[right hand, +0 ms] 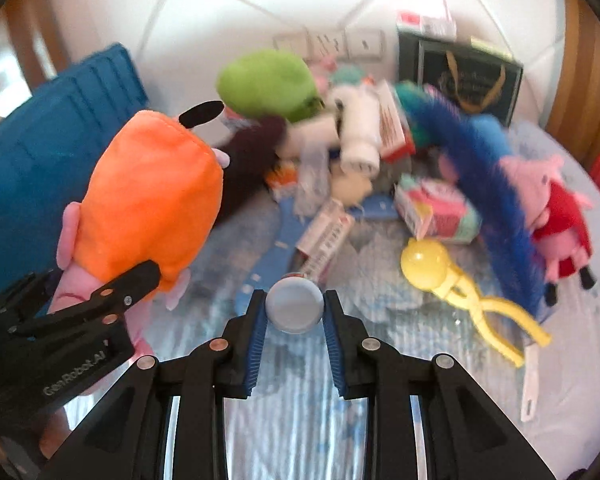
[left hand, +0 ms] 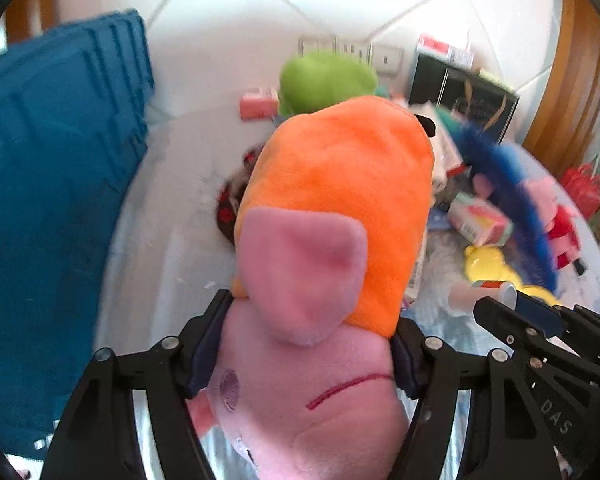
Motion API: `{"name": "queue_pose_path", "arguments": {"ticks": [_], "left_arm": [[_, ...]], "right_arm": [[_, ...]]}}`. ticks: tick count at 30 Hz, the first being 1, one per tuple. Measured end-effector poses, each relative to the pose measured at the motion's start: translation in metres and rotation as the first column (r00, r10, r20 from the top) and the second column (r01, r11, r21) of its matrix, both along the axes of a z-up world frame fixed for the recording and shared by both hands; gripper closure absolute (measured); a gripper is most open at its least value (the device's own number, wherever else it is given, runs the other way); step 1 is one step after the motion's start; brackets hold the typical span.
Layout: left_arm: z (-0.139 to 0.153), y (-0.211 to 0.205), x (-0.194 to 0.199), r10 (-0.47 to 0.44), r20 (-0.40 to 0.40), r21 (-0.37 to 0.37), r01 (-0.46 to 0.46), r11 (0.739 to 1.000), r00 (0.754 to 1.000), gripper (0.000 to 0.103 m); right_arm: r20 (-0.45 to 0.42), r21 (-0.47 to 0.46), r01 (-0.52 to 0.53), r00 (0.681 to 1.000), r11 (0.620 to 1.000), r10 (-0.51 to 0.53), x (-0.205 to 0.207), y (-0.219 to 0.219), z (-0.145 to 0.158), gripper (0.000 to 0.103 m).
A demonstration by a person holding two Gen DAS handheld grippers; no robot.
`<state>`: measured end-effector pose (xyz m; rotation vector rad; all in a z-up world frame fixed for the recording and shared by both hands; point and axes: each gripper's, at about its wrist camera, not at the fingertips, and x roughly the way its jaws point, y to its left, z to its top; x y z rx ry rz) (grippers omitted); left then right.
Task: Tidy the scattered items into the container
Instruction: 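Carry the pig plush and white bottle over the blue crate with both grippers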
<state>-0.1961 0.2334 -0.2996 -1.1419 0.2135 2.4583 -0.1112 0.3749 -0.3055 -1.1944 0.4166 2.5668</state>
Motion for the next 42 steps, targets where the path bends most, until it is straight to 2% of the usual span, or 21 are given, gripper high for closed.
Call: {"name": "queue_pose_path", "arguments": {"ticks": [5, 10, 16, 21, 25, 28, 30, 33, 36, 40, 42], "left_arm": [[0.056, -0.029, 0.029, 0.048, -0.091, 0.057, -0.042, 0.997, 0.995, 0.034], [0.112, -0.059, 0.056, 0.145, -0.202, 0.091, -0.128, 0.988, 0.969, 0.034], [0.17, -0.101, 0.079, 0.252, -0.315, 0.139, -0.218, 0.966, 0.915, 0.034], [0.209, -0.15, 0.082, 0.351, -0.387, 0.174, -0.306, 0.936, 0.853, 0.034], [0.227, -0.205, 0.066, 0.427, -0.408, 0.177, -0.389, 0.904, 0.807, 0.034], [0.233, -0.256, 0.047, 0.471, -0.407, 0.178, -0.437, 0.882, 0.783, 0.034], [0.233, -0.29, 0.03, 0.485, -0.407, 0.153, -0.465, 0.872, 0.774, 0.034], [0.221, -0.337, -0.002, 0.5, -0.381, 0.116, -0.496, 0.86, 0.778, 0.034], [0.2, -0.375, -0.043, 0.489, -0.321, 0.042, -0.503, 0.863, 0.811, 0.034], [0.178, -0.4, -0.075, 0.44, -0.268, 0.009, -0.455, 0.891, 0.857, 0.03], [0.174, -0.405, -0.082, 0.42, -0.265, 0.007, -0.433, 0.901, 0.868, 0.029]], "right_arm": [[-0.11, 0.067, -0.065, 0.991, 0.996, 0.072, 0.009, -0.014, 0.054, 0.076], [-0.236, 0.119, -0.145, 0.957, 0.982, 0.17, 0.019, -0.035, 0.108, 0.076], [-0.357, 0.183, -0.259, 0.881, 0.948, 0.31, 0.025, -0.076, 0.166, 0.076], [-0.424, 0.237, -0.344, 0.805, 0.908, 0.416, 0.012, -0.123, 0.203, 0.076], [-0.455, 0.257, -0.408, 0.749, 0.876, 0.482, -0.012, -0.172, 0.223, 0.076], [-0.465, 0.258, -0.435, 0.727, 0.863, 0.506, -0.035, -0.213, 0.228, 0.076], [-0.462, 0.247, -0.45, 0.724, 0.858, 0.512, -0.051, -0.242, 0.229, 0.076], [-0.433, 0.207, -0.483, 0.734, 0.851, 0.523, -0.093, -0.28, 0.217, 0.076], [-0.392, 0.177, -0.496, 0.757, 0.85, 0.523, -0.132, -0.316, 0.199, 0.076], [-0.343, 0.158, -0.489, 0.788, 0.858, 0.512, -0.165, -0.344, 0.183, 0.076], [-0.322, 0.163, -0.481, 0.8, 0.862, 0.507, -0.178, -0.354, 0.178, 0.076]]}}
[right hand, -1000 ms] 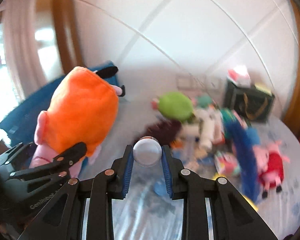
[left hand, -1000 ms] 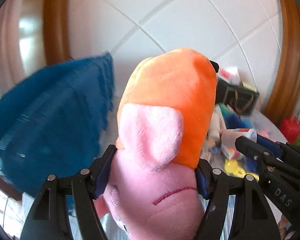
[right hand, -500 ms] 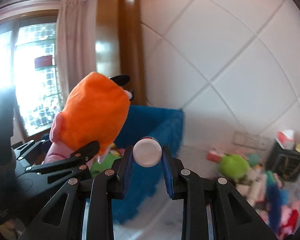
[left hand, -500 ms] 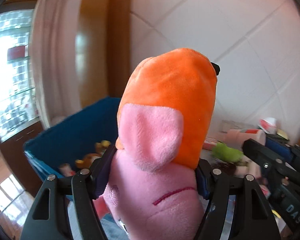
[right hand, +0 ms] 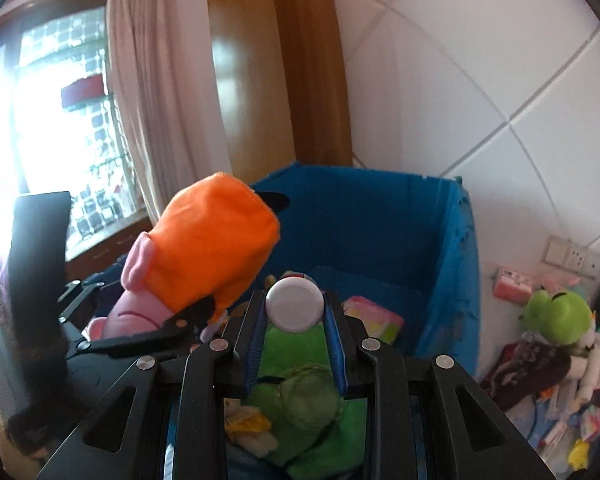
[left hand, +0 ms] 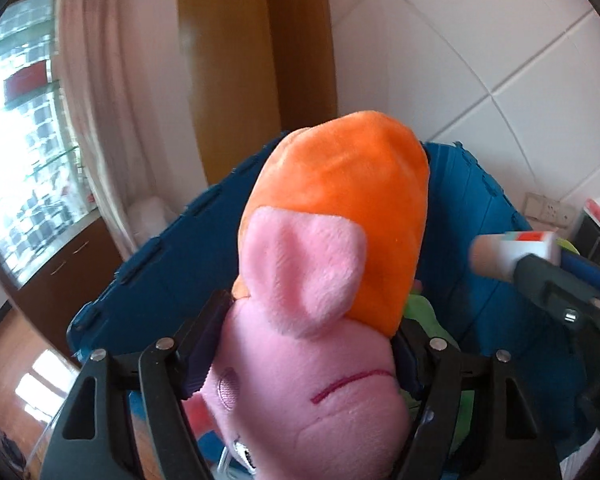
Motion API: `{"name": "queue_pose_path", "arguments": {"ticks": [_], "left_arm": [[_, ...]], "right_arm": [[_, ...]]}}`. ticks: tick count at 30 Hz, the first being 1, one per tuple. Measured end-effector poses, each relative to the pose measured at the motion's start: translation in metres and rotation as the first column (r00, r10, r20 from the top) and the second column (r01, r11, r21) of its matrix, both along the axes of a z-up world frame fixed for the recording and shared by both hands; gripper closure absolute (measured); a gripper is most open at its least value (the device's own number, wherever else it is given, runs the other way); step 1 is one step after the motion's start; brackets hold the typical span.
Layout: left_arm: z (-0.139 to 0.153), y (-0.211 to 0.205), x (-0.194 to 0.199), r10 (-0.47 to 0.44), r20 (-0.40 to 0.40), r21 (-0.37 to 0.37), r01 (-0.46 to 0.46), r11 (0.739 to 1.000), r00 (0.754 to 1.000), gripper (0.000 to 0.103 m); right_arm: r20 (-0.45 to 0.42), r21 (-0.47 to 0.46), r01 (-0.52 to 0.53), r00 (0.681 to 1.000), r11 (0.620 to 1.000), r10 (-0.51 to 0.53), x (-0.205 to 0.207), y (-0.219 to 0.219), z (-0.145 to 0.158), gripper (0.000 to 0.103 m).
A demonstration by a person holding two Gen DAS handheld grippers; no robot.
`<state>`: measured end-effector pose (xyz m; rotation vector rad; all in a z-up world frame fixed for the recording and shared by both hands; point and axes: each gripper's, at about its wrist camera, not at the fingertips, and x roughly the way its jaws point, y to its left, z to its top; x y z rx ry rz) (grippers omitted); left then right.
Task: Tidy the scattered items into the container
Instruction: 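Carry the pig plush and white bottle over the blue crate with both grippers, then open both grippers to drop the plush and bottle into the crate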
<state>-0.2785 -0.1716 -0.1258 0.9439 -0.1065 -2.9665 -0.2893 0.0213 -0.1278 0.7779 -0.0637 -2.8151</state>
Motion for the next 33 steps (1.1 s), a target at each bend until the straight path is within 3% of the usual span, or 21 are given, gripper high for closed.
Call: {"name": "queue_pose_path", "arguments": {"ticks": [10, 17, 22, 30, 32, 33], "left_arm": [[-0.02, -0.03, -0.016, -0.029, 0.052, 0.044, 0.026, 0.999, 0.998, 0.029], [-0.015, -0.027, 0.006, -0.045, 0.055, 0.049, 0.042, 0.998, 0.998, 0.029], [-0.017, -0.035, 0.012, -0.044, 0.058, 0.059, 0.041, 0.997, 0.997, 0.029], [-0.014, -0.035, 0.025, -0.052, 0.061, 0.078, 0.047, 0.996, 0.997, 0.029], [-0.012, -0.034, 0.027, -0.051, 0.066, 0.083, 0.046, 0.996, 0.996, 0.029], [-0.01, -0.033, 0.029, -0.05, 0.071, 0.085, 0.044, 0.995, 0.996, 0.029]], "right_arm": [[0.027, 0.042, 0.041, 0.999, 0.998, -0.042, -0.012, -0.031, 0.0, 0.076], [0.025, 0.071, 0.032, 0.999, 0.997, -0.034, -0.008, -0.046, 0.003, 0.075], [0.027, 0.077, 0.061, 0.998, 0.995, -0.063, -0.007, -0.049, 0.002, 0.053], [0.033, 0.08, 0.108, 0.993, 0.991, -0.111, 0.009, -0.04, 0.005, 0.046], [0.041, 0.089, 0.135, 0.989, 0.987, -0.139, 0.014, -0.037, 0.009, 0.033], [0.047, 0.096, 0.152, 0.987, 0.984, -0.157, 0.017, -0.035, 0.011, 0.02]]}}
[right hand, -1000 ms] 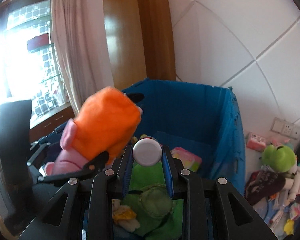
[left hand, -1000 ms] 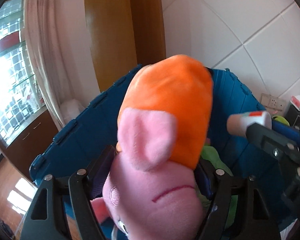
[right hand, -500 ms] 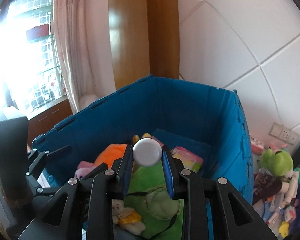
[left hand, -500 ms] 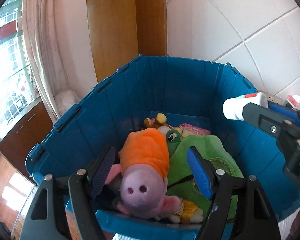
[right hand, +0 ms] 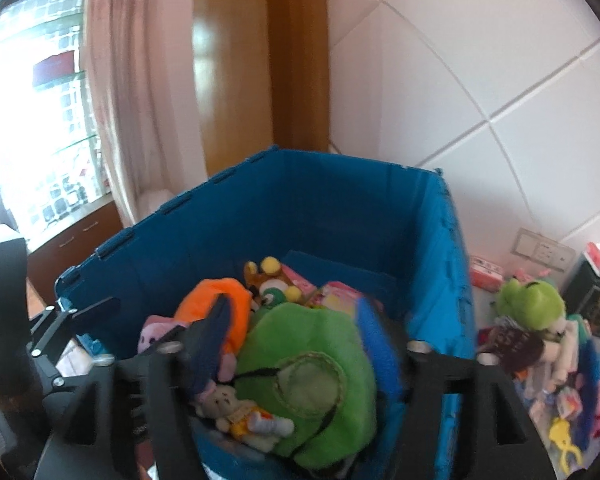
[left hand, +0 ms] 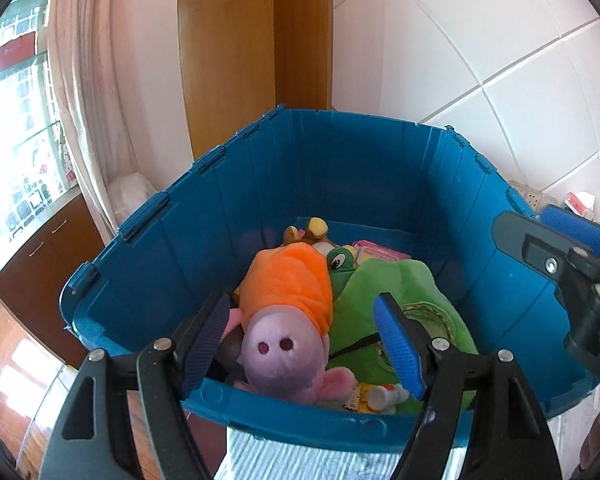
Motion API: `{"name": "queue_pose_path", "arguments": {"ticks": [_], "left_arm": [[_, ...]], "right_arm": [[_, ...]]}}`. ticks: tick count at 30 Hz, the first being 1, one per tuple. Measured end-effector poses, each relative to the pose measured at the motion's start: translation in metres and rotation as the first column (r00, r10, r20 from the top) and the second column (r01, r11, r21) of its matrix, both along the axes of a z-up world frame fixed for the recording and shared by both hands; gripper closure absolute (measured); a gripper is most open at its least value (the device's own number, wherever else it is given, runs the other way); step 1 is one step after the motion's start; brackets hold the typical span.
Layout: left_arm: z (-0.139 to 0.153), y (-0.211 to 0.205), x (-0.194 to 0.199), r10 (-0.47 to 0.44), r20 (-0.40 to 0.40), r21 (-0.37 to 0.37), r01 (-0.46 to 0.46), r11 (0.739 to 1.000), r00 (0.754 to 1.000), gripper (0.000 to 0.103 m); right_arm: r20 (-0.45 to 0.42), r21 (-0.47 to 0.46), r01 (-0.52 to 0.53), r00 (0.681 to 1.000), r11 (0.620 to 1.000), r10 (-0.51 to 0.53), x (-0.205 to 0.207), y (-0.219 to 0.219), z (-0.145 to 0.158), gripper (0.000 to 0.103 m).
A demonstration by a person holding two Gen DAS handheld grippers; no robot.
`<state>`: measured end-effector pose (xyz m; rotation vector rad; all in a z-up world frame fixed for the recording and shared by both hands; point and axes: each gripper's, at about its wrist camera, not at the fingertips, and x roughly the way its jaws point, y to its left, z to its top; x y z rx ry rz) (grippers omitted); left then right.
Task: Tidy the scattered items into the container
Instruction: 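Open both grippers to drop the plush and bottle into the crate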
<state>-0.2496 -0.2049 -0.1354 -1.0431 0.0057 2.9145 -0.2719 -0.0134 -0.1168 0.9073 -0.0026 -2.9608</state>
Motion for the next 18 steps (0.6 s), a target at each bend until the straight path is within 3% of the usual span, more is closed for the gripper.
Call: {"name": "queue_pose_path", "arguments": {"ticks": [18], "left_arm": [[0.029, 0.02, 0.044, -0.038, -0.013, 0.03, 0.038, 0.999, 0.999, 0.029]], "right_arm": [[0.034, 0.01, 0.099, 0.995, 0.995, -0.099, 0.05, 0.039, 0.02, 0.017]]}}
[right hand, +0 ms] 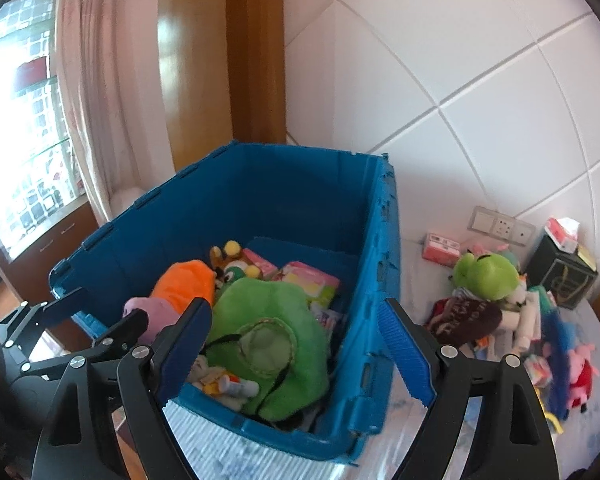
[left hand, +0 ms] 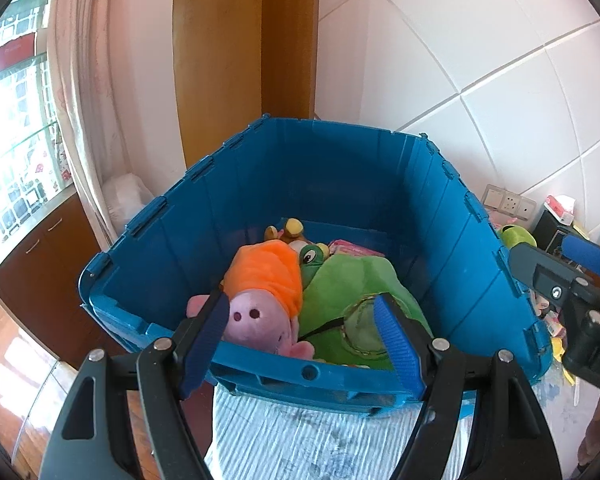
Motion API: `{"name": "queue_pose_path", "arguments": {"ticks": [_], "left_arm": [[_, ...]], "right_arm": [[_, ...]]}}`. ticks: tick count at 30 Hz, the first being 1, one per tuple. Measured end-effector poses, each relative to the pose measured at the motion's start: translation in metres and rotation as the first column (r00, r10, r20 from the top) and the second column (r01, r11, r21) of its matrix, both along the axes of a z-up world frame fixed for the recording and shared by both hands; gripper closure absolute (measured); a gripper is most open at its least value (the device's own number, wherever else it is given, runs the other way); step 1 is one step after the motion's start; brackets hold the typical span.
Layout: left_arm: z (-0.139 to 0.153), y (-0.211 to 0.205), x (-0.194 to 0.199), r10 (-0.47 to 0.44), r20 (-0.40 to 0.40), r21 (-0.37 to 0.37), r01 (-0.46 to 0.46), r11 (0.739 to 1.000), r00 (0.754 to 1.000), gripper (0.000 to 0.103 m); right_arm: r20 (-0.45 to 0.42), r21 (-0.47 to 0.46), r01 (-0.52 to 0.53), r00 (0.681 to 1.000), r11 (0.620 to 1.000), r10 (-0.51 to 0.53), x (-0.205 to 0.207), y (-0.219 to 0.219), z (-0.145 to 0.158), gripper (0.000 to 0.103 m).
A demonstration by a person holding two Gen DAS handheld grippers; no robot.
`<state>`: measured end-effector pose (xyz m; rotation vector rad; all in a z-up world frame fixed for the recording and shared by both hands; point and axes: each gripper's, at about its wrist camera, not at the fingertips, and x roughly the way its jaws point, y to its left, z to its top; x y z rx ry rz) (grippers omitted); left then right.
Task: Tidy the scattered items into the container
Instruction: 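Open both grippers to drop the plush and bottle into the crate, then move both tools back from the crate to the toy pile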
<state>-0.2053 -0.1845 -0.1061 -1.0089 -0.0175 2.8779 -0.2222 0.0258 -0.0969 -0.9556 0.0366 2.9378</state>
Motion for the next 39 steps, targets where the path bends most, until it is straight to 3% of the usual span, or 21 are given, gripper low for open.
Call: {"name": "queue_pose_path", "arguments": {"ticks": [15, 32, 37, 39], "left_arm": [[0.014, 0.054, 0.028, -0.051, -0.061, -0.028, 0.049, 0.998, 0.997, 0.029], [0.005, 0.221, 0.108, -0.079, -0.05, -0.021, 0.078, 0.997, 0.996, 0.029], [0.003, 0.259, 0.126, -0.095, -0.039, -0.021, 0.094, 0.995, 0.995, 0.029], [0.005, 0.267, 0.13, -0.105, -0.053, -0.011, 0.105, 0.994, 0.993, 0.029]], "right_arm": [[-0.026, -0.044, 0.061, 0.998, 0.997, -0.062, 0.043, 0.065, 0.002, 0.017], [-0.024, -0.092, 0.093, 0.995, 0.991, -0.096, 0.151, 0.234, -0.023, 0.016], [-0.011, -0.107, 0.161, 0.987, 0.981, -0.163, 0.184, 0.289, -0.032, 0.002], [-0.004, -0.127, 0.194, 0.98, 0.973, -0.196, 0.195, 0.31, -0.038, 0.002]]}}
